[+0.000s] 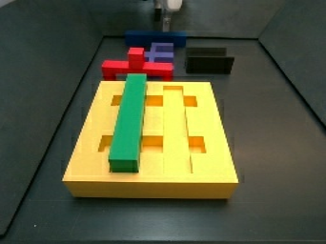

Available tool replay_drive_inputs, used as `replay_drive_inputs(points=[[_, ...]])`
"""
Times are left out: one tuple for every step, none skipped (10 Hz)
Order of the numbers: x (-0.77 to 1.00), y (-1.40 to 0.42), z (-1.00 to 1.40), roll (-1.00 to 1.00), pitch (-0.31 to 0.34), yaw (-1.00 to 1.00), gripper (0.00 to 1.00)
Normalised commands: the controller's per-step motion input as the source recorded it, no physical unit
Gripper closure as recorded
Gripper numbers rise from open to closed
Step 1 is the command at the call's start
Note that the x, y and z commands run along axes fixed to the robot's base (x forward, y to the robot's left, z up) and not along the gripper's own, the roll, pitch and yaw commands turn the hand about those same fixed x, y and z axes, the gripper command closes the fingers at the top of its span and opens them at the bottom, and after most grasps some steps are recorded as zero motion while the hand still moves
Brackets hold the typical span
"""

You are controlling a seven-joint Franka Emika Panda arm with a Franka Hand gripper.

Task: Pick up the blue object. Move up. Move to above the board. Insert the blue object.
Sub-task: Pick up the blue object.

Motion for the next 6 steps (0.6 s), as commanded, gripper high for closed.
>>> replay_drive_inputs(points=[[-0.14, 0.00, -0.28, 0.00, 0.000, -0.30, 0.00], [-0.18, 0.00, -0.26, 0.00, 0.000, -0.32, 0.00], [-0.25, 0.00, -0.13, 0.10, 0.000, -0.31, 0.00], [-0.14, 0.00, -0.15, 0.15, 0.000, -0.38, 0.00], [-0.19, 0.00, -0.19, 0.15, -0.044, -0.35, 0.00], [-0.19, 0.00, -0.28, 0.19, -0.094, -0.33, 0.00]])
